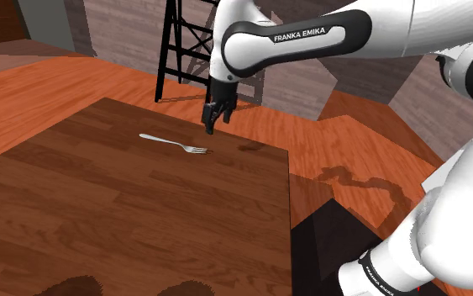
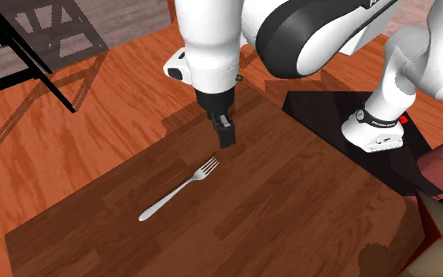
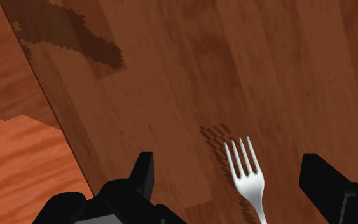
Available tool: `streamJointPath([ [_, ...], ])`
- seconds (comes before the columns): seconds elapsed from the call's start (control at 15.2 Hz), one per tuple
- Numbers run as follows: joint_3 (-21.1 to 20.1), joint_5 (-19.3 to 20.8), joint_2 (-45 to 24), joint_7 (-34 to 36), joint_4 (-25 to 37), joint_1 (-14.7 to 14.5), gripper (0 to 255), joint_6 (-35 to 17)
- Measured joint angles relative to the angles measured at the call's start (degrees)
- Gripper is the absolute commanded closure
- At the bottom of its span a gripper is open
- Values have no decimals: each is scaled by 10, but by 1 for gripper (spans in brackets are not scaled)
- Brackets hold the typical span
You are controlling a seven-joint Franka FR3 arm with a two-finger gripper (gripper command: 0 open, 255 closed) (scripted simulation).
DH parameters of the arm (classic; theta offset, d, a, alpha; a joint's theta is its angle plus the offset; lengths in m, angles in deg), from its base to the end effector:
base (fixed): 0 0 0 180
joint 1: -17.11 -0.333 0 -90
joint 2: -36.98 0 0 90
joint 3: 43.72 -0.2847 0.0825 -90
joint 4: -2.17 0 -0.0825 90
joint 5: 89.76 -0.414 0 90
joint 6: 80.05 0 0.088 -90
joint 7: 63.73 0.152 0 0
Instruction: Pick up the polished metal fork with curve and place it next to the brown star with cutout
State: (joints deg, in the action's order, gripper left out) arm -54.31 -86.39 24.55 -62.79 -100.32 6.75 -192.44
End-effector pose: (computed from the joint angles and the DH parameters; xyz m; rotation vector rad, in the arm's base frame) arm 0.5947 0.2178 0.3401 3.0664 0.5727 -0.0572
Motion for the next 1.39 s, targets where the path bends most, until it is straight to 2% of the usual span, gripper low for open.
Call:
streamJointPath([
  [0.53,-12,39,-167,-1,165,-44,0,5],
  [1.12,-9,47,-197,0,150,-46,0,-40],
  [1.39,-9,47,-198,0,149,-46,0,-43],
])
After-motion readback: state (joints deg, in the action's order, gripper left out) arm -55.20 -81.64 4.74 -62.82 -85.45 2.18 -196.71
